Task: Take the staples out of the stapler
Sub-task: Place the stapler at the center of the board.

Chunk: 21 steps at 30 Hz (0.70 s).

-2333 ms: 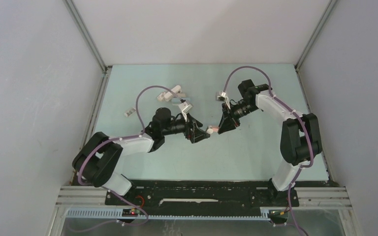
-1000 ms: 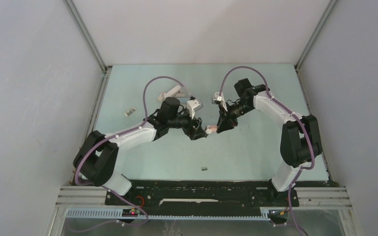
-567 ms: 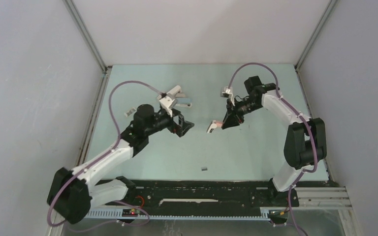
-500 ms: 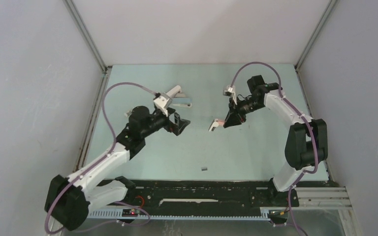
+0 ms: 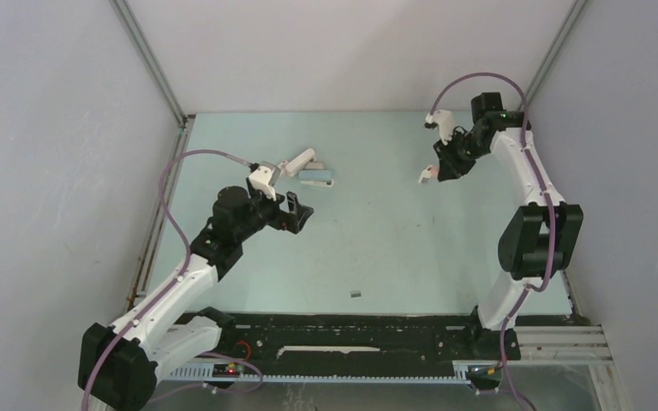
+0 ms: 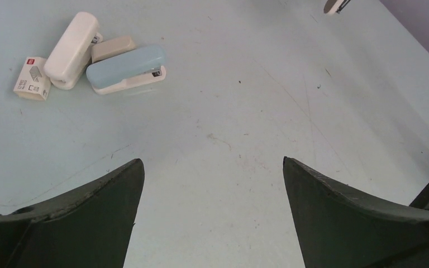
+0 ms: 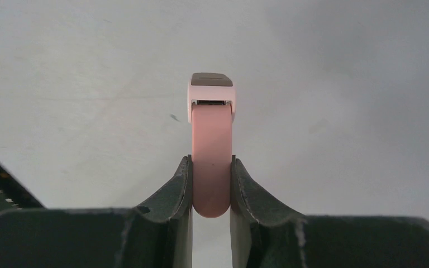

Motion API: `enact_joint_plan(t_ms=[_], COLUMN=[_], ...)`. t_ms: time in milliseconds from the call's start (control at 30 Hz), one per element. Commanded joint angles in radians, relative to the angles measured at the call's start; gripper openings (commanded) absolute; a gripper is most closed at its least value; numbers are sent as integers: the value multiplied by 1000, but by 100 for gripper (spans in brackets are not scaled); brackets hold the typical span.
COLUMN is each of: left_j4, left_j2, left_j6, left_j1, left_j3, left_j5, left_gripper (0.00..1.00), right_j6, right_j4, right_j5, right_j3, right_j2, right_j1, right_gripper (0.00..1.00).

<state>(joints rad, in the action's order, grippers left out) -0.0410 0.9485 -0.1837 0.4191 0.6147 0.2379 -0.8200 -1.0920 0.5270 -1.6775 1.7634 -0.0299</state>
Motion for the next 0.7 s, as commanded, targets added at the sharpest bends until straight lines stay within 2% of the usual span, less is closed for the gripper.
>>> enact_joint_plan(t_ms=[0,267,500,667], left_j4=[3,7,7,9], left_j2=[-25,-76,-78,-80], left_j6=[-9,6,5,3], left_j1=[-5,-6,-6,-6], left_j3=[-12,-47,-51,-51], left_j5=[-26,-61,-74,-73], left_gripper=[100,100,100,100], right_j6=[28,9,3,26], right_j4=[-58,-75,-81,-66], right_j5=[-263,-444,-479,-472], right_j3=[-83,-186,-256,-318], right_j2=[79,192,294,378], right_j1=[67,149,156,105], right_gripper=[0,0,0,0])
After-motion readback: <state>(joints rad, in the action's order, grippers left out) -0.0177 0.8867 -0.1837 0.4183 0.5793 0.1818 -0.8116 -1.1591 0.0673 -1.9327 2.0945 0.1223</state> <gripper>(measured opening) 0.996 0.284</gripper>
